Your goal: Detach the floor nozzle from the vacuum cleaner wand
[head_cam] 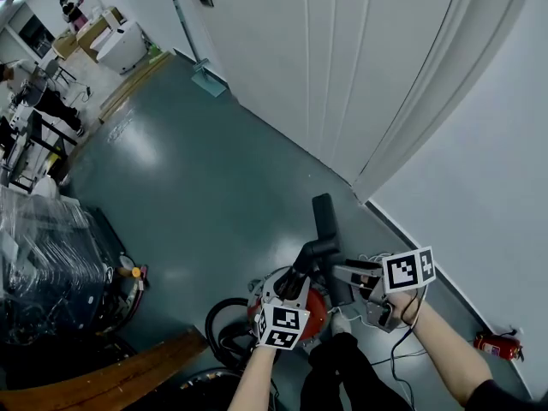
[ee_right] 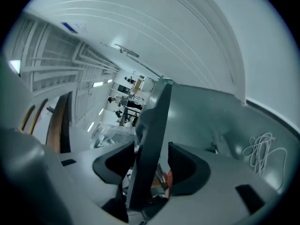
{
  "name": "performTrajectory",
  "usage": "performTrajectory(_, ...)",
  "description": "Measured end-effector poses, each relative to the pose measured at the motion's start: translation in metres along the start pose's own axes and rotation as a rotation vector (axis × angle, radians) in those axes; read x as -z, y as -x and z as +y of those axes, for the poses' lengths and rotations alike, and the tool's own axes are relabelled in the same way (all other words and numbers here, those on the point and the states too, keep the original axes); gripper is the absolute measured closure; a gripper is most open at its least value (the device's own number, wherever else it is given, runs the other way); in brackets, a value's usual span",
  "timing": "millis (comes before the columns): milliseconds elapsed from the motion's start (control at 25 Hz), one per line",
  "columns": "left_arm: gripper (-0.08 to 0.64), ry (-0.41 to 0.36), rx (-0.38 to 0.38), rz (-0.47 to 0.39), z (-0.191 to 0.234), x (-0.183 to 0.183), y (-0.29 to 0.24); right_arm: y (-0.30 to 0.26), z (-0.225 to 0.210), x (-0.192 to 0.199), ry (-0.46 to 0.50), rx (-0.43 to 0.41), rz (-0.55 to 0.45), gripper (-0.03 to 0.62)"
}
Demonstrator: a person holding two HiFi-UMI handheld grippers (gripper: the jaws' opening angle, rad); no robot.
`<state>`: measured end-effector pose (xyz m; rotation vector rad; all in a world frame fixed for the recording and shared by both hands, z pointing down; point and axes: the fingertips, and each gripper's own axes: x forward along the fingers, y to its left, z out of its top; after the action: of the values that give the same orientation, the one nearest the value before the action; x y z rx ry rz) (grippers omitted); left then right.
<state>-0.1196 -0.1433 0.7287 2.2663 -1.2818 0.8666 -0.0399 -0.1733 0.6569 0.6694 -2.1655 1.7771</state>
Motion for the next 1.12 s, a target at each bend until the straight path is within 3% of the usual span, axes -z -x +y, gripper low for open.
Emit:
performTrajectory(120,0.403,-0.001,0.005,0.001,-0.002,0.000,-0.001,-0.010,-0.001,0.003,-0.118,-0.055,0.026,0.377)
performTrajectory(200,0.403,-0.001,0.007,0.002,-0.003,0.000,-0.002,-0.013,-0.002,0.006,-0.145,-0.064,0.038,0.377)
performTrajectory(360,0.403,-0.007,0.012,0.007,-0.004,-0.001,-0.003,-0.015,-0.004,0.010,-0.130,-0.040,0.051,0.449)
performTrajectory(560,0.403,-0.008,0.013,0.007,-0.004,-0.001,-0.003,-0.015,-0.002,0.010,-0.138,-0.058,0.036,0.459)
performTrajectory(840,0.405,0.009,0.027,-0.004,-0.004,-0.007,-0.004,-0.010,0.007,0.001,-0.013,-0.051,-0.013,0.465)
performTrajectory(1120,0.405,0.003,0.034,-0.013,-0.006,-0.007,-0.005,-0.008,-0.005,-0.004,-0.342,-0.250,-0.081,0.483)
